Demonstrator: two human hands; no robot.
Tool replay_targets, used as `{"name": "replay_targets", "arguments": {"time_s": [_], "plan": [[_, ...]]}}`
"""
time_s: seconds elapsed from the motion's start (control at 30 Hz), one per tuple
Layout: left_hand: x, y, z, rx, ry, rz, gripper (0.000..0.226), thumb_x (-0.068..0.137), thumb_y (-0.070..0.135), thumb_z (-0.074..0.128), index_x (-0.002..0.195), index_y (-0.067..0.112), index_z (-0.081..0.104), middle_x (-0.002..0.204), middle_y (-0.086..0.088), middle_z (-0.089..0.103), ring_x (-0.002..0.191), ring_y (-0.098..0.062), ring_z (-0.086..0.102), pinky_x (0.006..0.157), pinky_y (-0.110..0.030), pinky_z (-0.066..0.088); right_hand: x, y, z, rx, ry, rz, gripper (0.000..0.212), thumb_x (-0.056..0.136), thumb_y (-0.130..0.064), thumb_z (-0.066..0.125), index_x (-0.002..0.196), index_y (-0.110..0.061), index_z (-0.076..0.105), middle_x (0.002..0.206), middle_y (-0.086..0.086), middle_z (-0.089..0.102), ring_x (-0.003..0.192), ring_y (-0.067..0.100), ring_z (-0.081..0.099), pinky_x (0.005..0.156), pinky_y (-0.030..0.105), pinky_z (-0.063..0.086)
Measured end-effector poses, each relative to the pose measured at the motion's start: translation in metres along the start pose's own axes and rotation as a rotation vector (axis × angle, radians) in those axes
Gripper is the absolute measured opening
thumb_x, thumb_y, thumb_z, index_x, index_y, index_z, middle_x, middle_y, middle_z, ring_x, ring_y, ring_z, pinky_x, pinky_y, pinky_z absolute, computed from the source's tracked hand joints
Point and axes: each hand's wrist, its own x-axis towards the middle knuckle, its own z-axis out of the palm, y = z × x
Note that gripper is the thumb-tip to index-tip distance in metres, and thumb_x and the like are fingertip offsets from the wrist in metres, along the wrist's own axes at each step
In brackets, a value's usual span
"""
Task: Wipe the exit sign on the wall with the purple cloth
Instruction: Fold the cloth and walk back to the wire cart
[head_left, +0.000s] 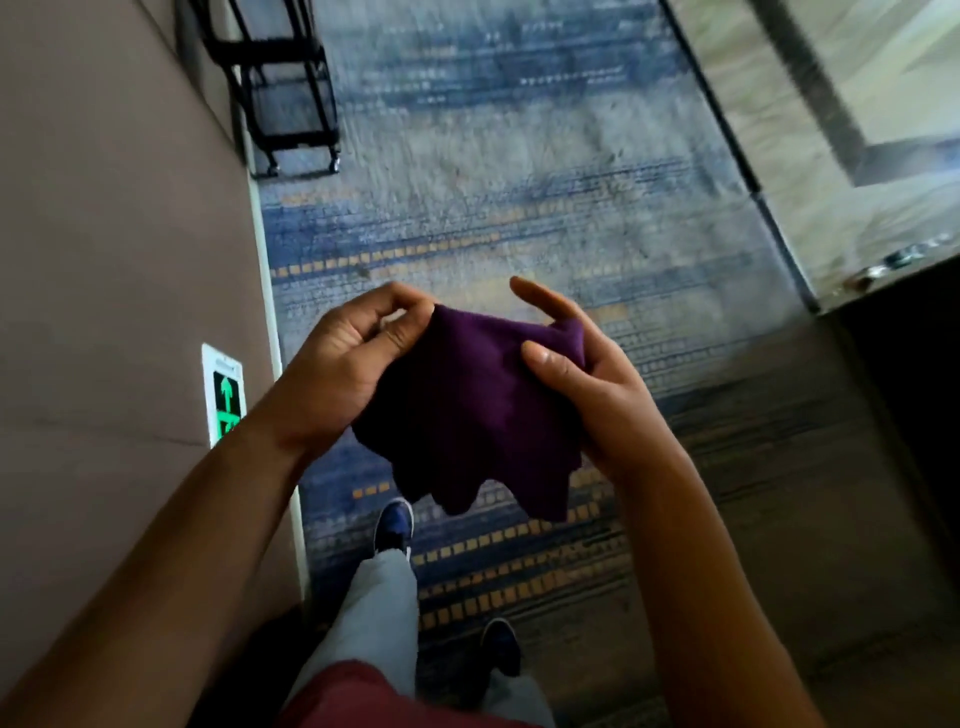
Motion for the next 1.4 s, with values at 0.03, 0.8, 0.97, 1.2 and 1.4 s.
{"name": "replay_targets", "arguments": {"time_s": [0.03, 0.8, 0.97, 1.2, 1.4], "plan": [[0.009, 0.010, -0.004, 0.048, 0.009, 0.028, 0.027, 0.094, 0.047, 0.065, 0.094, 0.020, 0.068, 0.080, -0.003, 0.066, 0.071, -0.014, 0.059, 0.063, -0.020, 0.049, 0.006, -0.012, 0.005, -0.029, 0.057, -0.037, 0.048, 0.097, -0.017, 0.069, 0.143, -0.026, 0.058, 0.110, 0.010, 0.070, 0.097, 0.021, 0.070, 0.081, 0.030, 0.059], [0.223, 0.083, -0.015, -0.076, 0.168, 0.084, 0.060, 0.089, 0.048, 0.074, 0.144, 0.046, 0.049, 0.142, 0.006, 0.061, 0.134, -0.015, 0.057, 0.110, -0.041, 0.046, 0.211, -0.155, -0.067, 0.243, 0.253, -0.140, 0.038, 0.101, -0.015, 0.059, 0.139, -0.018, 0.061, 0.119, 0.010, 0.073, 0.104, 0.022, 0.072, 0.084, 0.032, 0.059], [0.305, 0.105, -0.010, -0.150, 0.350, 0.177, 0.061, 0.084, 0.048, 0.078, 0.140, 0.042, 0.056, 0.143, 0.006, 0.061, 0.134, -0.017, 0.056, 0.104, -0.027, 0.049, 0.278, -0.196, -0.123, 0.159, 0.329, -0.068, 0.044, 0.096, -0.018, 0.067, 0.139, -0.025, 0.060, 0.115, 0.009, 0.074, 0.104, 0.022, 0.072, 0.083, 0.032, 0.060], [0.409, 0.132, -0.033, -0.134, 0.406, 0.258, 0.056, 0.093, 0.036, 0.071, 0.145, 0.045, 0.050, 0.148, 0.004, 0.056, 0.138, -0.019, 0.052, 0.110, -0.040, 0.047, 0.395, -0.222, -0.154, -0.006, 0.482, 0.058, 0.038, 0.096, -0.027, 0.070, 0.133, -0.022, 0.064, 0.115, 0.003, 0.077, 0.106, 0.018, 0.072, 0.080, 0.027, 0.057], [0.514, 0.139, -0.107, 0.068, 0.542, 0.312, 0.050, 0.099, 0.030, 0.062, 0.145, 0.045, 0.050, 0.155, 0.012, 0.048, 0.148, -0.012, 0.038, 0.122, -0.049, 0.029, 0.514, -0.228, -0.152, -0.207, 0.478, 0.096, 0.038, 0.104, -0.044, 0.052, 0.141, -0.035, 0.053, 0.123, 0.000, 0.070, 0.108, 0.019, 0.070, 0.093, 0.039, 0.055]]}}
